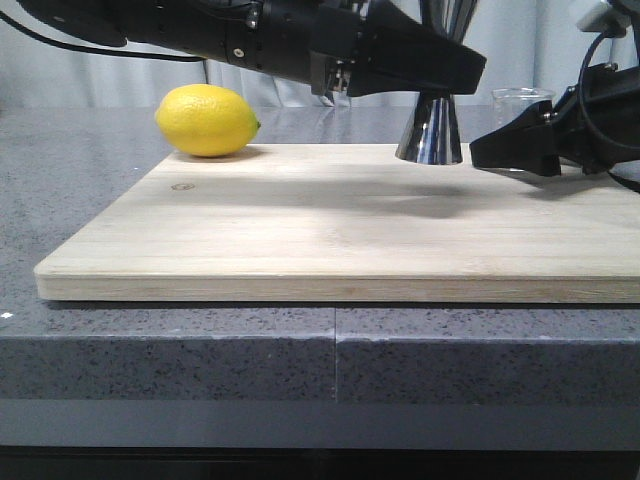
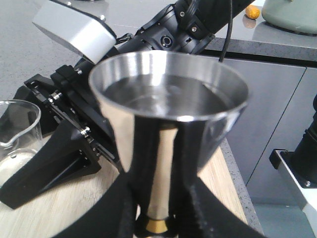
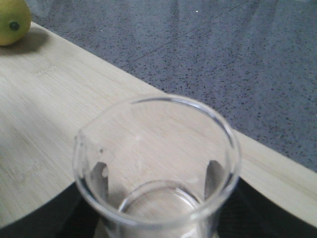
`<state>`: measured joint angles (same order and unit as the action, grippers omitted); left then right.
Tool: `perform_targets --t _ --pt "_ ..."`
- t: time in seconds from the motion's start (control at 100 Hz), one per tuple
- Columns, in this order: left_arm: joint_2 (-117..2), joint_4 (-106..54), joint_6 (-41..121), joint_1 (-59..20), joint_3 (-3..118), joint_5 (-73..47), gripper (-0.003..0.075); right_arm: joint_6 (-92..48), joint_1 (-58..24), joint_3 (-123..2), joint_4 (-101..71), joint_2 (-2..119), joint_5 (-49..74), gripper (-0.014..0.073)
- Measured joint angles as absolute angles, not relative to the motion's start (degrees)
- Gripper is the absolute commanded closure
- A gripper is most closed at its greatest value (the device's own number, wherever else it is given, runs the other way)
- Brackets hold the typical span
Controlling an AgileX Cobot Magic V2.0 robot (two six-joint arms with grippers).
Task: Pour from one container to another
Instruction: 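Lower the empty beaker onto the board with the right gripper and release, then withdraw the right gripper away from the beaker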
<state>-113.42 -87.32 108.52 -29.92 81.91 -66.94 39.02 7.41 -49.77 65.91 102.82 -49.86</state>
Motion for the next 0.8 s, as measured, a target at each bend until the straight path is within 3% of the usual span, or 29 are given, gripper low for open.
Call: perform_targets --t 0.22,0.51,0.8 --pt "-113.4 -87.3 108.5 -29.9 81.9 -66.9 0.0741 39.0 7.4 -49.8 66.2 102.8 -50.2 0.0129" --pt "-113.4 -87.3 108.5 -29.9 81.9 -66.9 0.0741 39.0 7.4 -49.8 63.4 102.8 -49.8 -0.0045" --pt "-113.4 -87.3 108.5 -29.9 81.9 -66.9 0.0741 39.0 7.4 -49.6 61.2 100.3 -48.4 -0.005"
